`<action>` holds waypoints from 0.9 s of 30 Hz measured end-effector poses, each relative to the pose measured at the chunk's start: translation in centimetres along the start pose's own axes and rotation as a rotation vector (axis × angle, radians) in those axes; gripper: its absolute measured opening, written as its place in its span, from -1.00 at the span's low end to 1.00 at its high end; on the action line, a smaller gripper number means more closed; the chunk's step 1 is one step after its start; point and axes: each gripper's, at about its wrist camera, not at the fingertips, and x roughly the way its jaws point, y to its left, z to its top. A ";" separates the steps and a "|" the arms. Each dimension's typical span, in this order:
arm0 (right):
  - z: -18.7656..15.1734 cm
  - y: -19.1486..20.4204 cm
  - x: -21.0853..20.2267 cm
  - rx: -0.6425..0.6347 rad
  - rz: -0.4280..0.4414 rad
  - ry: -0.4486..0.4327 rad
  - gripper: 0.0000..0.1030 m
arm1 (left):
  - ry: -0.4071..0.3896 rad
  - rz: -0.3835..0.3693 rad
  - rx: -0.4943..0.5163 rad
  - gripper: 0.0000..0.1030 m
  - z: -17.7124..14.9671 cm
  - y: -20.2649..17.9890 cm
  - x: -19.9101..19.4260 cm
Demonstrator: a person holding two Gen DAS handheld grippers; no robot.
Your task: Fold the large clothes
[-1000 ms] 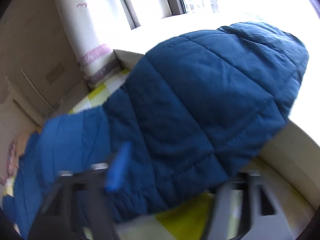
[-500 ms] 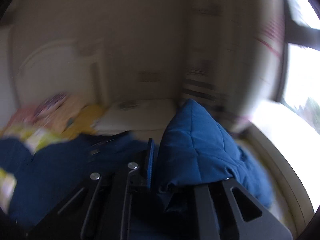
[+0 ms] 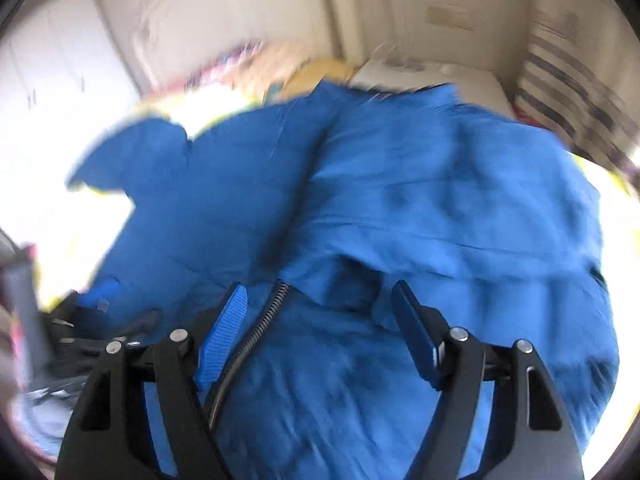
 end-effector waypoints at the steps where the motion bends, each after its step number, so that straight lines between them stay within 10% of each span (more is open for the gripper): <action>1: -0.2 -1.6 -1.7 0.029 -0.013 -0.039 0.43 | 0.002 0.004 0.004 0.91 0.1 -0.1 0.1; 4: -1.4 -6.4 -4.3 0.143 -0.057 -0.102 0.43 | 0.010 0.022 0.017 0.91 0.0 -0.3 0.2; 7: -3.5 -9.8 -2.4 0.156 -0.290 -0.038 0.36 | 0.012 0.028 0.025 0.91 -0.1 -0.4 0.2; 16: -5.1 -10.1 -2.6 0.165 -0.381 -0.261 0.06 | 0.123 -0.002 0.096 0.89 1.3 -0.9 -0.2; 19: -4.9 -11.8 -2.0 0.215 -0.386 -0.234 0.08 | 0.040 -0.056 0.110 0.89 2.6 -3.3 -1.7; 27: -6.2 -14.8 -2.8 0.374 -0.274 -0.273 -0.27 | -0.227 -0.079 0.529 0.89 7.2 -20.2 -1.4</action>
